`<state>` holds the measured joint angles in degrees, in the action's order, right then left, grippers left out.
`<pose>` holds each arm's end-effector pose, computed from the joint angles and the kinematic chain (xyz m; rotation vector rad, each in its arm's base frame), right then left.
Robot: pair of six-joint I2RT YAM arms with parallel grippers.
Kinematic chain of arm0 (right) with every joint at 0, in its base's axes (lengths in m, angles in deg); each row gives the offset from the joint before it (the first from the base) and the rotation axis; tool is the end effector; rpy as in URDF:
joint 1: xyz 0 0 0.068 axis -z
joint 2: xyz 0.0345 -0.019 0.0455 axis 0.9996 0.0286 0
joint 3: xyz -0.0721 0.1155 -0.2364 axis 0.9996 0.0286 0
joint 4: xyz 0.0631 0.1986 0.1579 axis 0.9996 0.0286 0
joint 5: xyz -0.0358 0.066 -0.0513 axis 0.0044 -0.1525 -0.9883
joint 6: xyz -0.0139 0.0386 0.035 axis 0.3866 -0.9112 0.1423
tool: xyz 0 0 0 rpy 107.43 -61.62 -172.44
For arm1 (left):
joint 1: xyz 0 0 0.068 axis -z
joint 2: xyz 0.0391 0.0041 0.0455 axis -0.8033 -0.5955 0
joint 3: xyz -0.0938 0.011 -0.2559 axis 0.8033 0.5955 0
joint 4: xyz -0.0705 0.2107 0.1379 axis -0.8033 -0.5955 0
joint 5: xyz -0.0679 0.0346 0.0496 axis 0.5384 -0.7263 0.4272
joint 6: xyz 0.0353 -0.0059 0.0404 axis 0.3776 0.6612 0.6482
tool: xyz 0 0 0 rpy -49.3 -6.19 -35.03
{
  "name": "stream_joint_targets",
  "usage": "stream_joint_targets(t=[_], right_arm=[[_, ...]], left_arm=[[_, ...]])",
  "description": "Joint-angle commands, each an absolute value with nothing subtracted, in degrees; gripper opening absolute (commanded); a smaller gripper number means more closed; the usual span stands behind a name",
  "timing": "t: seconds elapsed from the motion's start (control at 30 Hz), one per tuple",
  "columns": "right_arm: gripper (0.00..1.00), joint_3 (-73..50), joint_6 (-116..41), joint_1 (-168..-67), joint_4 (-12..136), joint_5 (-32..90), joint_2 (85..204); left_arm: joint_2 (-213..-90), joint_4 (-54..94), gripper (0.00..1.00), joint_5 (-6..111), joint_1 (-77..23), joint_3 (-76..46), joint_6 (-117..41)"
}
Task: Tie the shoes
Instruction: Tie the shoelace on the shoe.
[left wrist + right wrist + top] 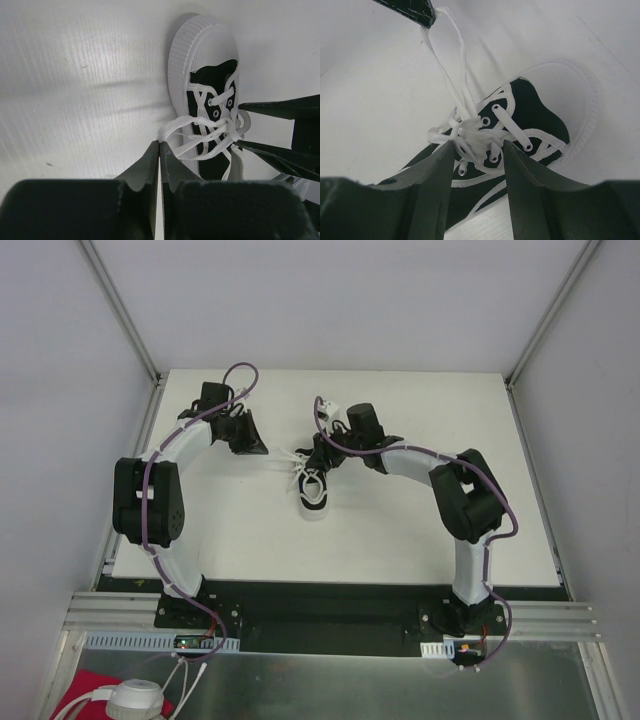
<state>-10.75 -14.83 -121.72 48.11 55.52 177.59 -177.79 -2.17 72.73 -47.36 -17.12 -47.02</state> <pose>0.3629 0.2630 0.2000 -1.1773 1.6568 0.8017 0.3868 -0.0584 0.2338 -0.0775 2.4239 -0.8165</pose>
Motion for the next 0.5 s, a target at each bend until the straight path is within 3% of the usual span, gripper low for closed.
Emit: stream_joint_targets(t=[0.0, 0.27, 0.47], right_arm=[[0.47, -12.8, -14.8, -122.1, 48.4, 55.1, 177.7], [0.47, -12.3, -18.0, -120.8, 47.5, 56.4, 176.6], [0.59, -11.6, -18.9, -120.2, 46.2, 56.6, 173.9]], left_arm=[[-176.7, -3.1, 0.00, 73.7, -46.7, -18.3, -46.8], [-176.5, -3.1, 0.00, 73.8, -46.7, -18.0, -46.7], [-176.6, -3.1, 0.00, 73.9, -46.7, -17.9, -46.8]])
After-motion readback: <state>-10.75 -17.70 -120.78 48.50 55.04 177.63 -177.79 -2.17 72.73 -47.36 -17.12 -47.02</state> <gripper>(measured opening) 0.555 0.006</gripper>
